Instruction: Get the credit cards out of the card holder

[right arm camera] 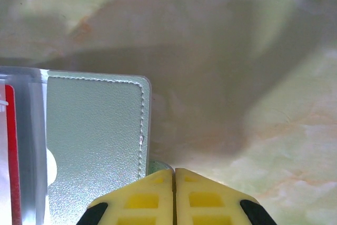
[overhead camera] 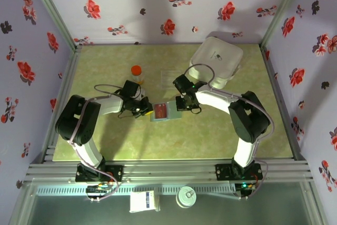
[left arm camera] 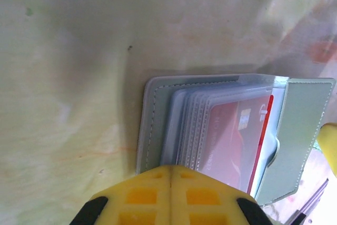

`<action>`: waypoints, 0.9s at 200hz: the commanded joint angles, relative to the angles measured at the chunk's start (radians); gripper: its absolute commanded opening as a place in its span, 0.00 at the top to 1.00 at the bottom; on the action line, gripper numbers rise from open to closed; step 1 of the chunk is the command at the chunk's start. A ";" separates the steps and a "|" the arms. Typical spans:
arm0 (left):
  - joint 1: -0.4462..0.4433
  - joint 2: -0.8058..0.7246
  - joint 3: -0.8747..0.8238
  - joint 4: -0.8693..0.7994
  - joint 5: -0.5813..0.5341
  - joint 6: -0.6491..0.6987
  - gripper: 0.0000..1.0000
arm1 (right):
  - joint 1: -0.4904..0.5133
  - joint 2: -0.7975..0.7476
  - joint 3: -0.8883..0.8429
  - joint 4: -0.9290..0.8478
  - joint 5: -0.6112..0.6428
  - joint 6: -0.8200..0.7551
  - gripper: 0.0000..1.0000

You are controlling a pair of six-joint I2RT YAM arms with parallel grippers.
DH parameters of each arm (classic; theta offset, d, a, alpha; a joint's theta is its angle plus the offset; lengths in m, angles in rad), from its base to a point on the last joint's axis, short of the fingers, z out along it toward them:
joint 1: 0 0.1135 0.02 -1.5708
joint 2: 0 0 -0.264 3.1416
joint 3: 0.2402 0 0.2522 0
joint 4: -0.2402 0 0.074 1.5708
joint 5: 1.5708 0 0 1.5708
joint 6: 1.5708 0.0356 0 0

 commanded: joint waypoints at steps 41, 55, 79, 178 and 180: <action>0.032 -0.004 -0.027 -0.101 -0.061 0.054 1.00 | -0.004 0.055 -0.044 0.026 0.052 0.031 1.00; 0.033 0.005 -0.027 -0.102 -0.057 0.058 1.00 | -0.004 0.069 -0.049 0.024 0.075 0.026 1.00; 0.032 0.026 -0.025 -0.103 -0.045 0.061 1.00 | -0.004 0.101 -0.054 0.040 0.068 0.032 1.00; 0.056 0.042 -0.016 -0.111 -0.033 0.074 1.00 | -0.011 0.081 -0.114 0.008 0.162 0.079 1.00; 0.055 0.041 -0.015 -0.111 -0.034 0.074 1.00 | -0.011 0.080 -0.114 0.007 0.159 0.079 1.00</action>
